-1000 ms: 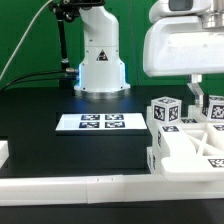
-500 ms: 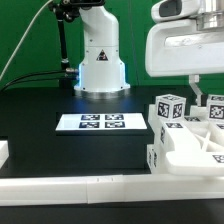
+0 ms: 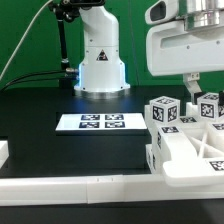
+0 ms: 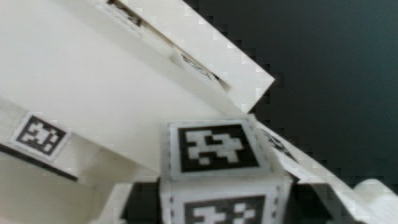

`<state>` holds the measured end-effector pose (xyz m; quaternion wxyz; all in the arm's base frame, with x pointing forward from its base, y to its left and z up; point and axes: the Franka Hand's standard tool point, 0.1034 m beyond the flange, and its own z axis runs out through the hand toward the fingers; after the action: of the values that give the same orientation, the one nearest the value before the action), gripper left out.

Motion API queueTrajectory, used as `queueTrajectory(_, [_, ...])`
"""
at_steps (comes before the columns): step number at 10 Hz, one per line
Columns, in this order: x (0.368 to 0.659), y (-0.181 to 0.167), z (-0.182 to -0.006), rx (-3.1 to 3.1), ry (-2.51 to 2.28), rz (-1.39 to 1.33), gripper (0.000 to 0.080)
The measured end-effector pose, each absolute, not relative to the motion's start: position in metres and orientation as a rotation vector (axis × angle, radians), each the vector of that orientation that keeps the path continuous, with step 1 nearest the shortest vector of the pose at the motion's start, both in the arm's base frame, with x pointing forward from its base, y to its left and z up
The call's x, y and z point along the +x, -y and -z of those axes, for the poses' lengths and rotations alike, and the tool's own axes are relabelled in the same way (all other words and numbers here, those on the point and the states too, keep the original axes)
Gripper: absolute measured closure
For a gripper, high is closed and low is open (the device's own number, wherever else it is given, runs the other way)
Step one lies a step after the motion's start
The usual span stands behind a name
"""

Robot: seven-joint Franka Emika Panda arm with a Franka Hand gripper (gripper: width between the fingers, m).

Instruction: Assemble chair

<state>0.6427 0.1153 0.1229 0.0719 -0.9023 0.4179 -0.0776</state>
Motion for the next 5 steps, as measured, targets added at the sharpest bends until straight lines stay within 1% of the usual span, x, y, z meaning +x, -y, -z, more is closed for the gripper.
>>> queueTrajectory(1, [0.6425,-0.1158,-0.1227,-2.713,-1.254,0.233,0.0443])
queueTrajectory(2, [0.6429,-0.1156,-0.1227,-2.771,-1.142,0.244,0.0443])
queueTrajectory(3, [0.6441,-0.1168,-0.1215,-2.894,-0.844,0.265,0.0261])
queueTrajectory(4, [0.6411,-0.1188,-0.1177,-2.957,-0.654,0.253,0.0185])
queueTrajectory(5, [0.6349,-0.1233,-0.1147,-3.016,-0.450,0.213,0.0185])
